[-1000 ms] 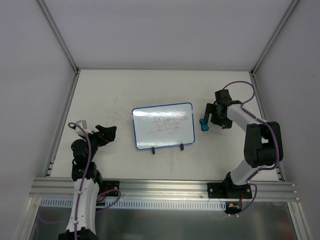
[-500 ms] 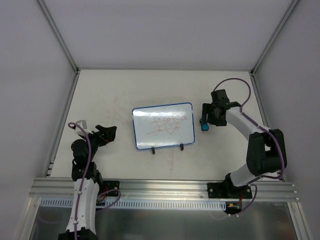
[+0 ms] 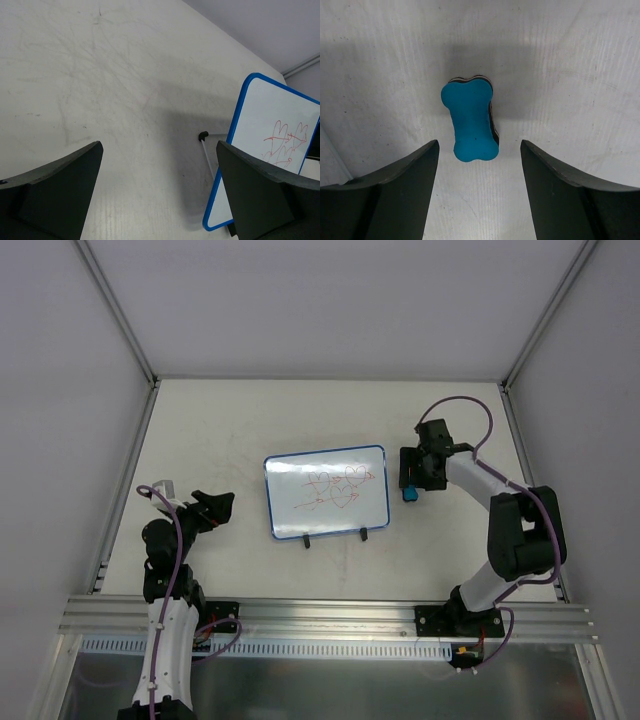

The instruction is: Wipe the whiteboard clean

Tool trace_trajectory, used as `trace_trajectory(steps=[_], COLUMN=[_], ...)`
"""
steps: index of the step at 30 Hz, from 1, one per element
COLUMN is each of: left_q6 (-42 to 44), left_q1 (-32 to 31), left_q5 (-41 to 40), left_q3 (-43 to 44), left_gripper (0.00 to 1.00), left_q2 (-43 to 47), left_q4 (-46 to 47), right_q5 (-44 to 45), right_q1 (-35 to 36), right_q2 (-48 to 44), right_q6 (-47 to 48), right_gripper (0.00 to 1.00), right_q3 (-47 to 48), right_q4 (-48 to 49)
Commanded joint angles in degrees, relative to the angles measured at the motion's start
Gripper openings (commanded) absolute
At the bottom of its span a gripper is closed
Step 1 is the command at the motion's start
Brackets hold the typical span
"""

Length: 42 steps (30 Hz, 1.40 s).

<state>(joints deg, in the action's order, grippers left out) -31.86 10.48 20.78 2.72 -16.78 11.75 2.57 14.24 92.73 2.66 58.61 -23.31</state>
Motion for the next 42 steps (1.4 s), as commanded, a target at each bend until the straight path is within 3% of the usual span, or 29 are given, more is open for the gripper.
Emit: trace_trajectory(steps=[1, 13, 19, 25, 31, 35, 42], left_q6=[1.80, 1.89, 1.54, 1.53, 1.01, 1.01, 0.48], left_q1=[-0.20, -0.29, -0.20, -0.20, -0.28, -0.20, -0.20], left_q5=[1.99, 3.22, 4.80, 4.89, 5.94, 7.96, 11.21], left_q3=[-0.79, -0.53, -0.70, -0.35, -0.52, -0.08, -0.26], left_gripper=[0.99, 0.99, 0.99, 0.99, 0.99, 0.99, 0.99], left_q2=[1.48, 1.75, 1.66, 0.08, -1.41, -4.31, -8.70], left_q4=[3.02, 3.10, 4.16, 4.60, 6.61, 8.90, 14.44], right_q5=[-1.25, -1.16, -1.25, -0.81, -0.20, 0.24, 0.86], right_q1=[0.44, 1.49, 1.58, 1.58, 1.76, 1.76, 1.67], right_q2=[1.22, 4.57, 6.06, 6.94, 7.29, 7.47, 4.84], right_q6=[1.39, 2.44, 2.53, 2.44, 2.35, 2.27, 1.91], right_gripper=[0.70, 0.64, 0.54, 0.53, 0.40, 0.21, 0.19], right_q3=[2.30, 4.05, 5.02, 4.76, 4.76, 4.94, 4.15], right_q4=[1.60, 1.78, 1.78, 1.69, 1.60, 1.51, 1.17])
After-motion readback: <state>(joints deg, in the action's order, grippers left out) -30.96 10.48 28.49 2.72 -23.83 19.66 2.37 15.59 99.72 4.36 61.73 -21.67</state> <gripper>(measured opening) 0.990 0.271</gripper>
